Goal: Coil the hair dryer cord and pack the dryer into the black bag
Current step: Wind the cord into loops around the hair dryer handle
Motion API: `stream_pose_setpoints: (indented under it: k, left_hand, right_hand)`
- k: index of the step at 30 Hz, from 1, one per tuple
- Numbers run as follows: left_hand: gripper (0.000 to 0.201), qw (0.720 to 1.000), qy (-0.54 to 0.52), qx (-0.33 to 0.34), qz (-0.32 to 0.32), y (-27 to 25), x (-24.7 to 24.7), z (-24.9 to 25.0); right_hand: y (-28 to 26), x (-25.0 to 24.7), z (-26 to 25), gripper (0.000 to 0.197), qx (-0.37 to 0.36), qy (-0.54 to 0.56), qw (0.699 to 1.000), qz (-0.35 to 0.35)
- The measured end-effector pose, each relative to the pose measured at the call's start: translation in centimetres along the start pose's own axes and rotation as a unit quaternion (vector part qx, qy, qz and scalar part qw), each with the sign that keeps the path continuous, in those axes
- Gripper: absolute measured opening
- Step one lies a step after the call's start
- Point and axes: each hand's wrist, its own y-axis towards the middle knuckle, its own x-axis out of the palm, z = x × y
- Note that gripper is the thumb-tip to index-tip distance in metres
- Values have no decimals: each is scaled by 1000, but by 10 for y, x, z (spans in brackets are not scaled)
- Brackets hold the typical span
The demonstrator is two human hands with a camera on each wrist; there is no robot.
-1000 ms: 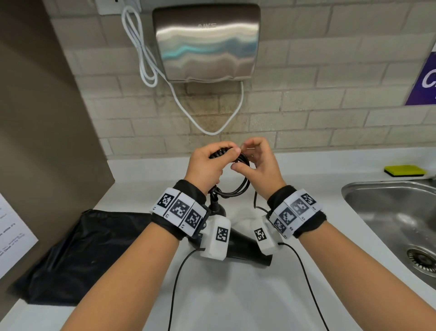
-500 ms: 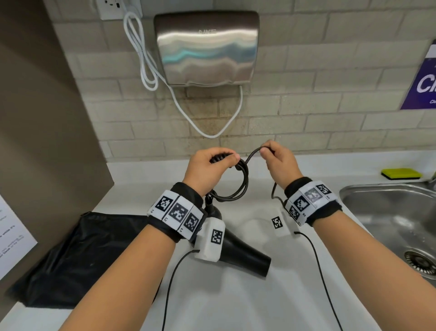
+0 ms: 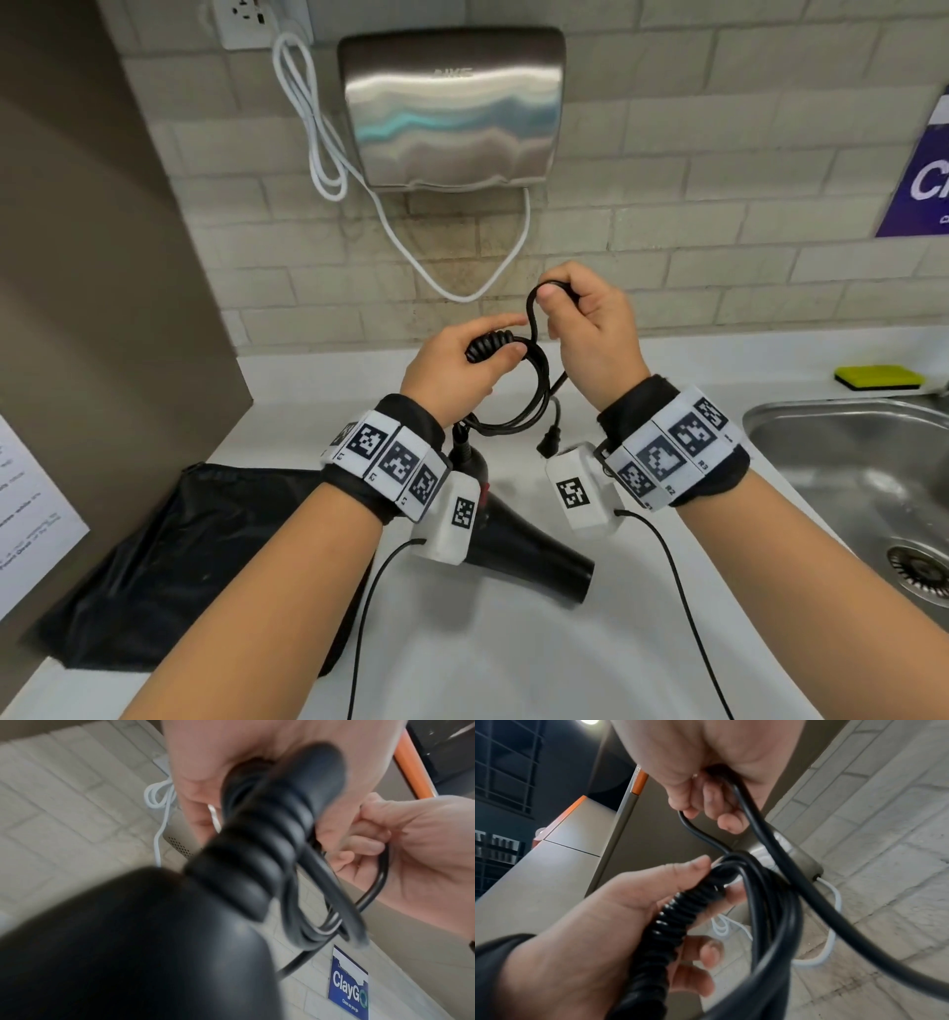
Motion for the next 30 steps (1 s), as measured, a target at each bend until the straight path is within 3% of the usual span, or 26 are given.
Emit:
stream_pose_setpoints:
  k: [9,12,16,19,22,23,25,27,30]
  left_hand:
    - [31,996,88,1,27,0,5,1]
    - [34,993,119,-18,-9,3,4,3]
    - [18,989,114,-36,-82,4,3,6]
    - [8,993,81,-39,-71,3,2,8]
    - [10,998,43,-53,-9,2,1,4]
    - [10,998,33,-52,4,2,1,3]
    - [14,999,22,-46,20,1,1,1]
    - [16,998,11,-43,38,1,2,0]
    - [25,995,-30,-49,76,3,3,-3]
  right_hand:
    - [-4,-4,-1,17,-22,-38,999,-23]
    - [-10,-7,0,16,-30,-62,996,-57]
    - [-14,-7,2,16,-51,-78,992,-84]
    - [-14,-7,1,19,-57,-72,993,-79]
    - [-17,-10,9,7,-17,-41,997,-58]
    - [-20,-11,17,12,-3,-73,996,-46]
    - [-28,-16,39,41,37,-187,981,-40]
    - [-41,-21,61,55,112,-252,957,-93]
    - [-63,-24,86,40,211,-241,922,-218]
